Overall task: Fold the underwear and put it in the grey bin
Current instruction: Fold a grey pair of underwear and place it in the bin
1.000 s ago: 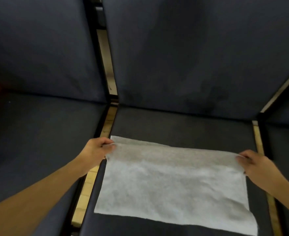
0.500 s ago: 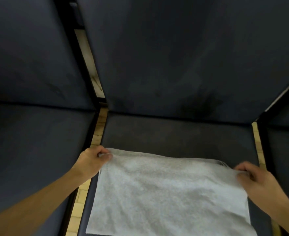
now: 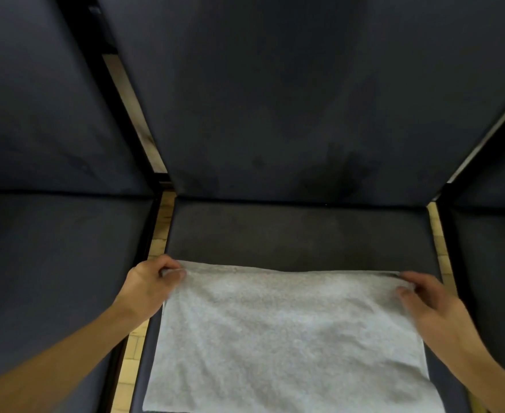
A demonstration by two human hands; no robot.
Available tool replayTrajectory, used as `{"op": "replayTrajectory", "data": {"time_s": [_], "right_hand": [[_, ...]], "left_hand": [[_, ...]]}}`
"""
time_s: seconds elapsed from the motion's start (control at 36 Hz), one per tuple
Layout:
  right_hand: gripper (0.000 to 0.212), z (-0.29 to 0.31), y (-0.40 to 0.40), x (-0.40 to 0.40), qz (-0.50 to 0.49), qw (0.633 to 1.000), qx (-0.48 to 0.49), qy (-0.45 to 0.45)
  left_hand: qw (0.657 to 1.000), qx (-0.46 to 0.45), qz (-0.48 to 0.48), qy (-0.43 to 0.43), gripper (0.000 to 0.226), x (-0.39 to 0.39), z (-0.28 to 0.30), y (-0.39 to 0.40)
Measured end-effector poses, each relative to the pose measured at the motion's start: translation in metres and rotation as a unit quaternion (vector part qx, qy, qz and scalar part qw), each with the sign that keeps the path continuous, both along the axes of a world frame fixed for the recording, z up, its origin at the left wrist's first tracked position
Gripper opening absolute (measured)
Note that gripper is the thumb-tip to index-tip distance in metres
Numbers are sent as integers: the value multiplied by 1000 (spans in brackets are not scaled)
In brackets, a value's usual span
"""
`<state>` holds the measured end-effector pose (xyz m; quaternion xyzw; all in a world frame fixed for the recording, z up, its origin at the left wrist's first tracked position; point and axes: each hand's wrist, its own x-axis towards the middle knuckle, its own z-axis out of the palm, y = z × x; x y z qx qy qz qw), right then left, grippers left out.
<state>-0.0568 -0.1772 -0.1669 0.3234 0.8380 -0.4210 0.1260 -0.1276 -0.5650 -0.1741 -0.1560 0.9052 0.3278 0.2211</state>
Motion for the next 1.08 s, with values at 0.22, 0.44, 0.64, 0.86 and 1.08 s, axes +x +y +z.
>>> {"op": "replayTrajectory", "data": {"time_s": [0.22, 0.44, 0.64, 0.86, 1.08], "right_hand": [[24, -10, 3, -10, 67, 995, 78, -12], [19, -11, 12, -23, -11, 997, 71, -2], [28, -4, -2, -22, 81, 982, 159, -63], [69, -15, -83, -17, 390, 857, 293, 167], [49, -36, -81, -17, 406, 854, 303, 123]], "left_hand": [[999, 41, 1, -24, 17, -1, 1, 4], [999, 16, -31, -20, 7, -13, -1, -4], [998, -51, -24, 15, 9, -13, -13, 5], [906, -249, -262, 222, 22, 36, -8, 57], [885, -207, -387, 155, 60, 92, -28, 98]]}}
